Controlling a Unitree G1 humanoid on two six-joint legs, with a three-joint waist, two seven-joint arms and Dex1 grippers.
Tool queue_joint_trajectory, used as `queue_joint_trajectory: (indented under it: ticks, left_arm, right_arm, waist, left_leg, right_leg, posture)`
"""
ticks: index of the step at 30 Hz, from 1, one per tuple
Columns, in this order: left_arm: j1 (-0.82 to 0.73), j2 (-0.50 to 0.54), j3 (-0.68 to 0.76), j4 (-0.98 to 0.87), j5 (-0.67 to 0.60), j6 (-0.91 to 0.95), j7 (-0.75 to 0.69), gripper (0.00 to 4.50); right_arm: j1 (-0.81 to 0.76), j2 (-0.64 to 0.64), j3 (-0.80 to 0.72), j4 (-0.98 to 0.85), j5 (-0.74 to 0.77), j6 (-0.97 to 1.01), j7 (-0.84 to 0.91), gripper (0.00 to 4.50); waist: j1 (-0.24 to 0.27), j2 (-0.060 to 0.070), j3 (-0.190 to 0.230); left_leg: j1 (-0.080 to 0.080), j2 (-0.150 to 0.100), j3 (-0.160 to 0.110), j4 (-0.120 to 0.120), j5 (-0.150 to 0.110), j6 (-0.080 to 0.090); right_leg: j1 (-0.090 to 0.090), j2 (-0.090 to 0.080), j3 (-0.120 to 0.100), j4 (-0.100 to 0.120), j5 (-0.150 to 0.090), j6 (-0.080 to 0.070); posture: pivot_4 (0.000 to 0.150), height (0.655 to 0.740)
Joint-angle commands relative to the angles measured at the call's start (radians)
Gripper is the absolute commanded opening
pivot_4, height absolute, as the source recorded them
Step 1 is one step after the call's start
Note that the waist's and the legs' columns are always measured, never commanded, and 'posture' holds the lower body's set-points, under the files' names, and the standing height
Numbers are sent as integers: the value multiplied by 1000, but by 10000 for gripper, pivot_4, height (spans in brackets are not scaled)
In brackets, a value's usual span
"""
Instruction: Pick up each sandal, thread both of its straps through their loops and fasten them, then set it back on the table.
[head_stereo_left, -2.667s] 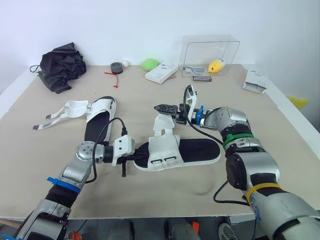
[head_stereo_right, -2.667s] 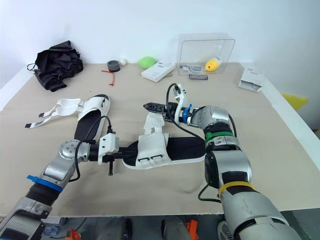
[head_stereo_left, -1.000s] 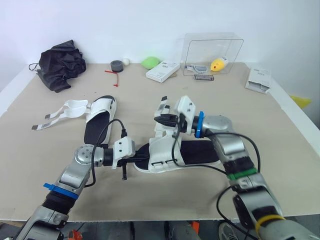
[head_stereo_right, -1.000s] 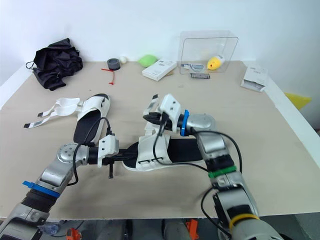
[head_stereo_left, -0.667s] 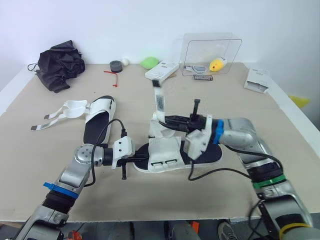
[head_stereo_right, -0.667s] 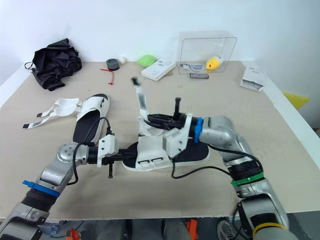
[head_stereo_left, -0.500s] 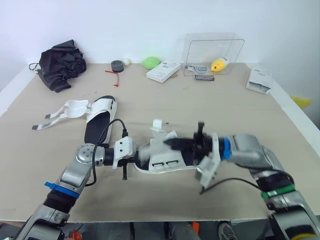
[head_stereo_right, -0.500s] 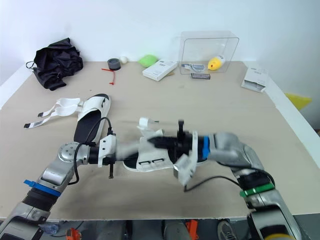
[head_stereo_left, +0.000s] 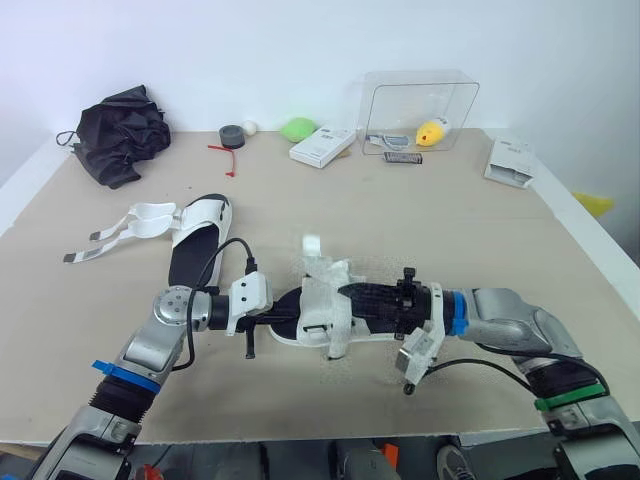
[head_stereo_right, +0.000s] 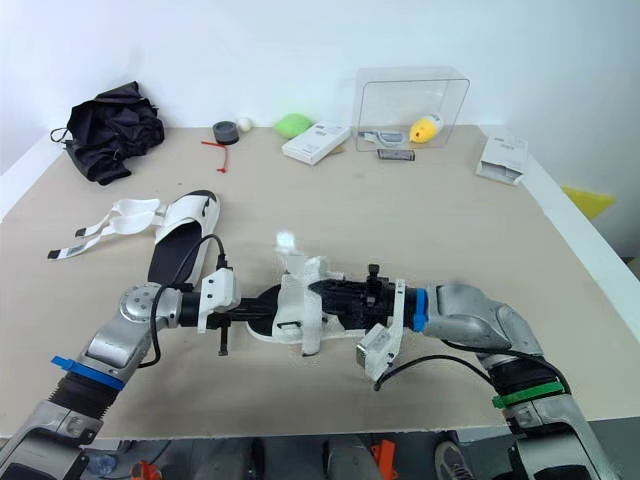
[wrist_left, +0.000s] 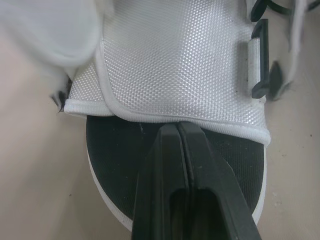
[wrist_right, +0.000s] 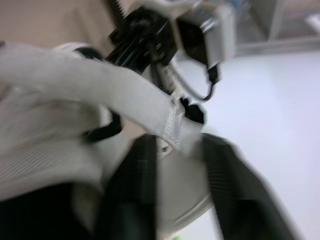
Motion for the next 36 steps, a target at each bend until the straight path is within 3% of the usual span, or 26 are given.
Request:
queue_joint_trajectory:
  ticks: [1,2,8,10,14,17,20,22,25,30,36]
  left_arm:
    - [39,0,-71,60,62,21,-19,0]
    - [39,-1,-71,61,63,20,-18,0]
    - [38,-7,-69,63,64,20,-17,0]
    - [38,-8,-68,64,65,20,-16,0]
    - [38,-11,-68,72,65,17,-17,0]
    - [37,-13,-69,80,67,11,-18,0]
    - [34,-15,-70,84,67,9,-17,0]
    - [33,-17,-70,86,67,8,-18,0]
    - [33,-18,-71,86,67,7,-18,0]
    - [37,-17,-72,81,66,10,-17,0]
    - [36,-15,-73,82,66,10,-20,0]
  right_arm:
    - [8,-38,23,-64,51,6,23,36527]
    - [14,-50,29,-70,53,3,28,41176]
    - [52,-170,20,-76,111,2,56,41176]
    - [49,-211,17,-65,193,95,108,41176]
    - [79,-326,-18,-143,589,541,369,41176]
    - [165,-446,-93,-338,948,979,492,41176]
    - [223,-573,-182,-530,1368,1431,505,41176]
    - [230,-626,-217,-603,1589,1629,487,41176]
    - [216,-605,-240,-672,1787,1813,379,41176]
    - [226,-447,-139,-765,1740,1964,106,41176]
    - [198,-263,-96,-760,1642,2043,-77,41176]
  waist:
    - [0,0,0]
    - [0,0,0]
    - [3,0,0]
    - [2,0,0]
    - [2,-1,0]
    - [3,0,0]
    - [3,1,-1]
    - [3,0,-1]
    - [3,-2,-1]
    - [4,-5,-2]
    - [2,-5,-2]
  left_leg:
    - [0,0,0,0,0,1]
    - [1,0,0,0,-1,1]
    - [1,-1,1,0,-2,3]
    - [1,-2,2,0,-2,3]
    - [2,-3,2,0,-2,3]
    - [2,-5,1,0,-3,5]
    - [1,-7,0,0,-5,8]
    - [1,-7,-1,0,-5,9]
    - [0,-7,-3,0,-5,9]
    - [-2,-8,-4,1,-5,9]
    - [-3,-10,-3,0,-5,9]
  right_leg:
    - [0,0,0,0,0,0]
    - [0,0,1,0,0,1]
    - [1,-2,1,-1,-1,2]
    - [1,-3,1,-1,-1,2]
    - [2,-6,4,-1,0,3]
    - [3,-8,4,-1,0,3]
    - [4,-12,3,-2,1,6]
    - [4,-12,2,-2,0,8]
    - [4,-15,0,-3,-5,9]
    - [3,-15,-1,-4,-5,10]
    - [2,-15,-1,-4,-3,17]
  posture:
    - [1500,7400]
    - [1500,7400]
    - [1500,7400]
    - [1500,7400]
    - [1500,7400]
    - [1500,7400]
    - [1500,7400]
    - [1500,7400]
    - [1500,7400]
    - [1500,7400]
    - [1500,7400]
